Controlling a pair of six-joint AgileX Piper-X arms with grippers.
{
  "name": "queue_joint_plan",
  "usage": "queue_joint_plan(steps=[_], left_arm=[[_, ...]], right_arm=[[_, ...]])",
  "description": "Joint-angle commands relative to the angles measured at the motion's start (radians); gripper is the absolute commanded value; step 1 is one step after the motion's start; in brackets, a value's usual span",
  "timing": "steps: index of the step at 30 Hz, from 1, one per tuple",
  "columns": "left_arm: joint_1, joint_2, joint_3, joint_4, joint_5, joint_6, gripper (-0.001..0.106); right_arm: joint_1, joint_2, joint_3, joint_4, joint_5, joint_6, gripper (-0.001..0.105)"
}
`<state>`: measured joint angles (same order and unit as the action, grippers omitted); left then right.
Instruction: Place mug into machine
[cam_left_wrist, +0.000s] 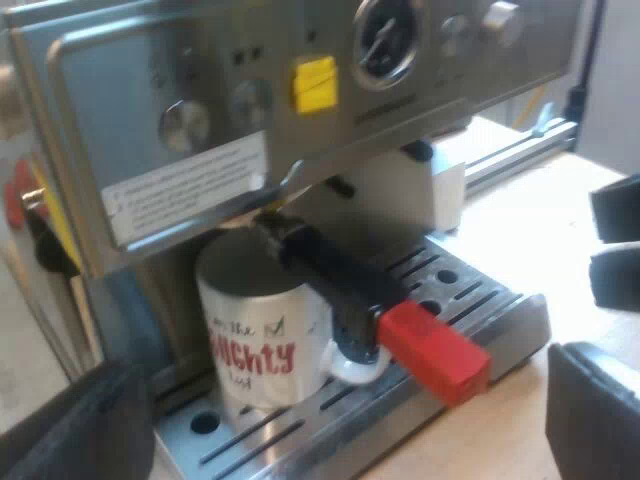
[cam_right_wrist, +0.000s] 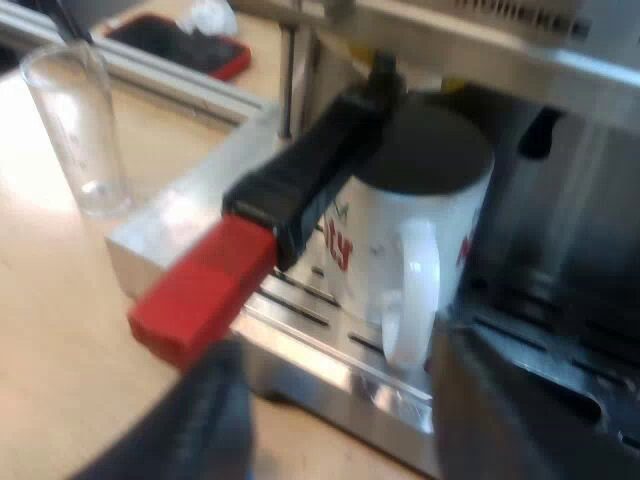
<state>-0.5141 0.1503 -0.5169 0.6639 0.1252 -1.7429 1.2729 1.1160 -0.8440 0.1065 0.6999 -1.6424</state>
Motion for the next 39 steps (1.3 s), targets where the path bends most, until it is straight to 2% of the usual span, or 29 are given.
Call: queue_joint_plan(steps=[1, 3, 10, 11, 12, 17, 28, 39], left_arm=[[-0.003, 0.001, -0.036, -0.009, 0.029, -0.002, 0.081], [-0.003, 0.001, -0.045, -0.011, 0.029, -0.002, 0.081], [-0.003, 0.001, -0.057, -0.011, 0.068, -0.002, 0.081], [-0.003, 0.001, -0.057, -0.011, 0.074, -0.002, 0.081], [-0.003, 0.001, -0.057, -0.011, 0.074, -0.002, 0.081], [-0.003, 0.001, -0.057, -0.011, 0.074, -0.002, 0.081], [-0.003, 0.001, -0.057, -0.011, 0.074, -0.002, 0.081], [-0.003, 0.001, -0.057, -0.011, 0.074, -0.002, 0.081]], right_arm=[[0.001, -0.024, -0.004, -0.08, -0.004, -0.006, 0.014], [0.001, -0.024, -0.004, -0.147, -0.01, -0.01, 0.0], [-0.014, -0.012, -0.004, -0.257, -0.015, -0.024, 0.0], [-0.018, 0.006, -0.004, -0.31, -0.016, -0.042, 0.0], [-0.026, 0.018, -0.004, -0.331, -0.018, -0.065, 0.0], [-0.049, 0.062, -0.012, -0.372, -0.032, -0.068, 0.0], [-0.138, 0.19, -0.153, -0.354, -0.138, -0.068, 0.0], [-0.203, 0.307, -0.245, -0.356, -0.111, -0.068, 0.0]])
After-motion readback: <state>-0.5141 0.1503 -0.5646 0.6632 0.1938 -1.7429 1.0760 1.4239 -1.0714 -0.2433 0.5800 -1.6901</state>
